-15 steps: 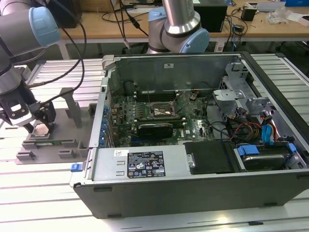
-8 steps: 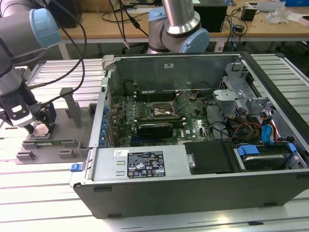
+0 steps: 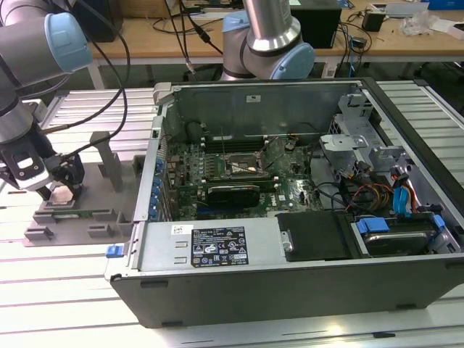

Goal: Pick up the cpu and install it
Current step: 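Pick up the cpu and move it towards the insertion slot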

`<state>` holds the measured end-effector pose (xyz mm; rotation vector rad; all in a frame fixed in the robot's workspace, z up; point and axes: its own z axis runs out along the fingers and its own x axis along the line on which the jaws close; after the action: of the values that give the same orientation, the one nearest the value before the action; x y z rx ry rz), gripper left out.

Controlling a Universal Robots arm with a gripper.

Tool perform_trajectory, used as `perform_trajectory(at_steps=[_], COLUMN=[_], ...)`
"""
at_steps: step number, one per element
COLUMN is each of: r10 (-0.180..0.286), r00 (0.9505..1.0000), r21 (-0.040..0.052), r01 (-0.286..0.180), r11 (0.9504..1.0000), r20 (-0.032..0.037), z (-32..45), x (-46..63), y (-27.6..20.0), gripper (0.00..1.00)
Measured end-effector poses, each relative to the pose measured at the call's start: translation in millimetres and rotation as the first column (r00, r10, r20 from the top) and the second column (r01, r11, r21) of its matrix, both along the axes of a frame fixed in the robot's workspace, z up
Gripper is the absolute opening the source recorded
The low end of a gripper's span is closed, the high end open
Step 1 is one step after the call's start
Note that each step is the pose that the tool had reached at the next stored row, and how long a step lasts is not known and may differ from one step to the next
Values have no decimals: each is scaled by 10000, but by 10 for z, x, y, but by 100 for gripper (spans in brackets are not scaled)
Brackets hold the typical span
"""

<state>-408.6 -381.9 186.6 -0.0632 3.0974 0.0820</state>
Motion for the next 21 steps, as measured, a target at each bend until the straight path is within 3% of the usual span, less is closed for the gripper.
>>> perform_trajectory(at_steps=[2,7,9,10,21], r10=[2,0,2,0,0], r00=[10000,10000,9998,9997,9997], r21=[48,55,74,74,75], r01=[-2,0,-1,2,2], r11=[10000,10000,10000,10000,10000], r20=[-2,-20,-201,-224,-238], z=[-12,-12,-13,-12,-1], x=[2,3,5,3,16], y=[0,0,0,0,0], gripper=[66,66,66,66,66])
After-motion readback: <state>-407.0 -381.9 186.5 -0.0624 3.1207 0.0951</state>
